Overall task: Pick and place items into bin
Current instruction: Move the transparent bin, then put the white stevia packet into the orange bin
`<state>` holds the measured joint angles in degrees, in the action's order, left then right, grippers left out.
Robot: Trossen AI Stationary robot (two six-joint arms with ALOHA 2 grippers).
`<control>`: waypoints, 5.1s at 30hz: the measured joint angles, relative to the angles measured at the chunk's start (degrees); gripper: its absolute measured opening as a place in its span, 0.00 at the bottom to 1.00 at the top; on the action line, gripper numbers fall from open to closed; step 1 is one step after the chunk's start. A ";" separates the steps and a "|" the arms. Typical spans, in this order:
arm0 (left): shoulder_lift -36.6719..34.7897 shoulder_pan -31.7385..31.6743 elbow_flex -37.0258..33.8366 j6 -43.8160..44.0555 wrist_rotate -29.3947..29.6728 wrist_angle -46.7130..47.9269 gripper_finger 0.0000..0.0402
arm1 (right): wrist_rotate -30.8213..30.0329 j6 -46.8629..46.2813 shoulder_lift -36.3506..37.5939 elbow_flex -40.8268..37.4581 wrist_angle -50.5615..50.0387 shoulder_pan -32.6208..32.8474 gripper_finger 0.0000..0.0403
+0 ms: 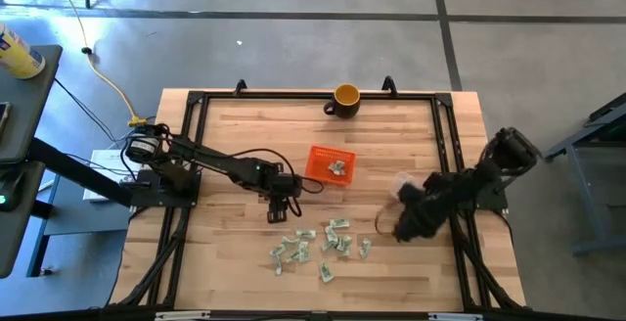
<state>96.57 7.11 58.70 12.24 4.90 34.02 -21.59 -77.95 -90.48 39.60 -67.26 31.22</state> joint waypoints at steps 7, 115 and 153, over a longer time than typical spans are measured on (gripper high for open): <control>0.00 0.02 0.00 1.39 -1.89 0.87 0.59 | -3.46 1.94 2.06 1.65 4.26 -9.25 0.60; -12.83 9.00 -15.20 4.16 -0.83 -17.74 0.59 | 13.03 72.76 -6.01 25.85 41.81 -38.67 0.19; -10.47 20.65 -15.32 7.79 -6.44 -18.47 0.59 | 13.40 71.69 -9.50 14.59 44.06 -17.74 0.62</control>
<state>86.11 27.77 43.38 20.03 -1.54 15.55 -8.18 -6.26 -99.98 54.19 -23.20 13.49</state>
